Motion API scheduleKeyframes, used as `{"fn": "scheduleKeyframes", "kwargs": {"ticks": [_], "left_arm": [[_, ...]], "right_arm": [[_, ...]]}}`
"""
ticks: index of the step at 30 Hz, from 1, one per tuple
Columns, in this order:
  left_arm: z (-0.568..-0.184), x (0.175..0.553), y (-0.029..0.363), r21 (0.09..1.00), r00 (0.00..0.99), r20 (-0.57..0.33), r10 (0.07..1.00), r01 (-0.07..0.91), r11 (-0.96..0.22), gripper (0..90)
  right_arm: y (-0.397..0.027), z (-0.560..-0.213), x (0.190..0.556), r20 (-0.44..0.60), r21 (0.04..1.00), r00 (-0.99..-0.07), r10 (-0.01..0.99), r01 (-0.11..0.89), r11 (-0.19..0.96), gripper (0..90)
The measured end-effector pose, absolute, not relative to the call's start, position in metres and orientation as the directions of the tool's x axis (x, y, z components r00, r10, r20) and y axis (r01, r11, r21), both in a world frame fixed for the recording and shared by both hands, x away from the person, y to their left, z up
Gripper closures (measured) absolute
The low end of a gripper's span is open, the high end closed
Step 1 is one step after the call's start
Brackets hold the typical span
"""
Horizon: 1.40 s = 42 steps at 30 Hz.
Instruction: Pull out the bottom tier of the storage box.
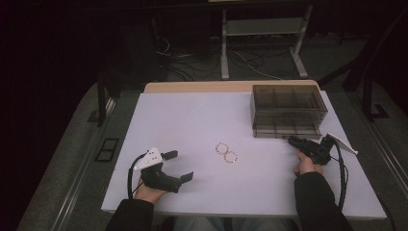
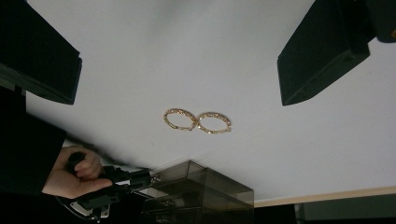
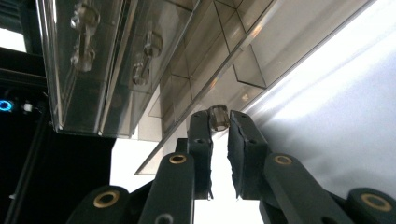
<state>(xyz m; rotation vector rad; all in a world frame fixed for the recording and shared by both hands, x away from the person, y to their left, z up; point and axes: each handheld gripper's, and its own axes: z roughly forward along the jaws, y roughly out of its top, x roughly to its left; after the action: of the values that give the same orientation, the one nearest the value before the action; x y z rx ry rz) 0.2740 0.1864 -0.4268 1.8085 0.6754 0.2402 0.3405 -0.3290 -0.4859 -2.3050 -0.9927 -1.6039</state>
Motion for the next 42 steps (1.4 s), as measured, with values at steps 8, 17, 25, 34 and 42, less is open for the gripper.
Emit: {"fn": "scheduleKeyframes", "kwargs": {"ticks": [8, 17, 25, 34, 42], "left_arm": [[-0.427, 0.274, 0.187, 0.924, 0.813, -0.166, 0.558, 0.325, -0.199, 0.0], [-0.428, 0.275, 0.187, 0.924, 0.811, -0.169, 0.56, 0.327, -0.196, 0.0], [-0.428, 0.274, 0.187, 0.925, 0.806, -0.171, 0.566, 0.329, -0.189, 0.0], [-0.427, 0.274, 0.188, 0.926, 0.805, -0.173, 0.568, 0.329, -0.184, 0.0], [-0.428, 0.274, 0.189, 0.926, 0.803, -0.172, 0.57, 0.329, -0.184, 0.0]], "right_arm": [[-0.328, -0.474, 0.329, 0.879, 0.243, 0.187, 0.438, 0.613, -0.751, 78.2], [-0.328, -0.453, 0.324, 0.837, 0.336, 0.104, 0.537, 0.678, -0.654, 76.0], [-0.321, -0.433, 0.331, 0.729, 0.459, -0.02, 0.685, 0.756, -0.466, 73.1], [-0.307, -0.405, 0.341, 0.564, 0.526, -0.163, 0.81, 0.826, -0.2, 70.0], [-0.301, -0.385, 0.351, 0.425, 0.557, -0.289, 0.858, 0.831, 0.004, 66.4]]}}
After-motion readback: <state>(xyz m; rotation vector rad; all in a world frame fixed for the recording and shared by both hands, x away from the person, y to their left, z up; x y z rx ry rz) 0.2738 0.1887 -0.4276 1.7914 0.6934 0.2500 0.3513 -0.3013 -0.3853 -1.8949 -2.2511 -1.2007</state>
